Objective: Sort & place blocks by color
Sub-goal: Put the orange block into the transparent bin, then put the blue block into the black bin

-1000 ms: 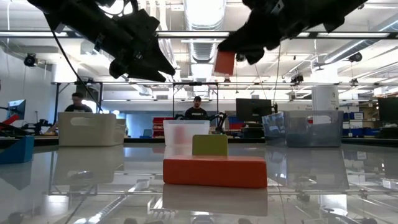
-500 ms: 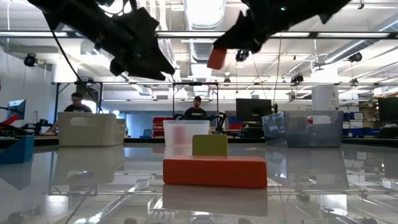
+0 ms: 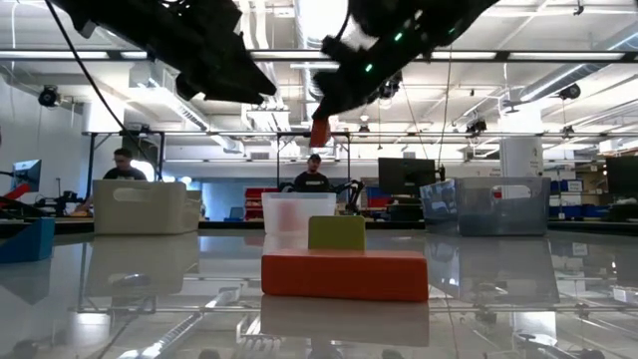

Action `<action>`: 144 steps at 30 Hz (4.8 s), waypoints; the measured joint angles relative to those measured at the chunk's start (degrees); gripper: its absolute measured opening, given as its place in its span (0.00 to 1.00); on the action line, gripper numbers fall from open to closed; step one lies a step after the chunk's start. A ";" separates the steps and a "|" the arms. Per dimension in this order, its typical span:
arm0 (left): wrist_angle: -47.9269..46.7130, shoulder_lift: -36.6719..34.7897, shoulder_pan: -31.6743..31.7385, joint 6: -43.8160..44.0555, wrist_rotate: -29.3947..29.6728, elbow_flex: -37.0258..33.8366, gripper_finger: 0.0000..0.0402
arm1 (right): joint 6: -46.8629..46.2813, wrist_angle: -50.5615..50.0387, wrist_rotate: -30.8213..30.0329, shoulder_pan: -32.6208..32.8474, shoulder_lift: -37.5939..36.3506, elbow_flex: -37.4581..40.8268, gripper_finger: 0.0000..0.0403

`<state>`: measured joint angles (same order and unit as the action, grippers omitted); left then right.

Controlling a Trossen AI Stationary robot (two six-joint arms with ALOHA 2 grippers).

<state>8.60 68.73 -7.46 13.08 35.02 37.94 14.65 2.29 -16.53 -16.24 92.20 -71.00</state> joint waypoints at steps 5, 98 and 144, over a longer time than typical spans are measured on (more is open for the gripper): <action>-0.13 -0.95 0.00 -0.50 0.01 -0.57 0.53 | -0.82 -0.64 1.33 -6.63 9.93 -7.69 0.03; 2.14 8.96 -16.15 34.84 -6.58 1.89 0.53 | -16.17 18.30 6.03 25.02 -24.35 36.80 0.16; -39.59 21.66 -30.60 45.82 -20.96 6.95 0.53 | -17.25 19.45 5.97 24.97 -23.87 36.96 0.16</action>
<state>-31.00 90.39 -38.07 58.90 14.06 44.90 -2.60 21.74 -10.57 8.73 68.34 -34.04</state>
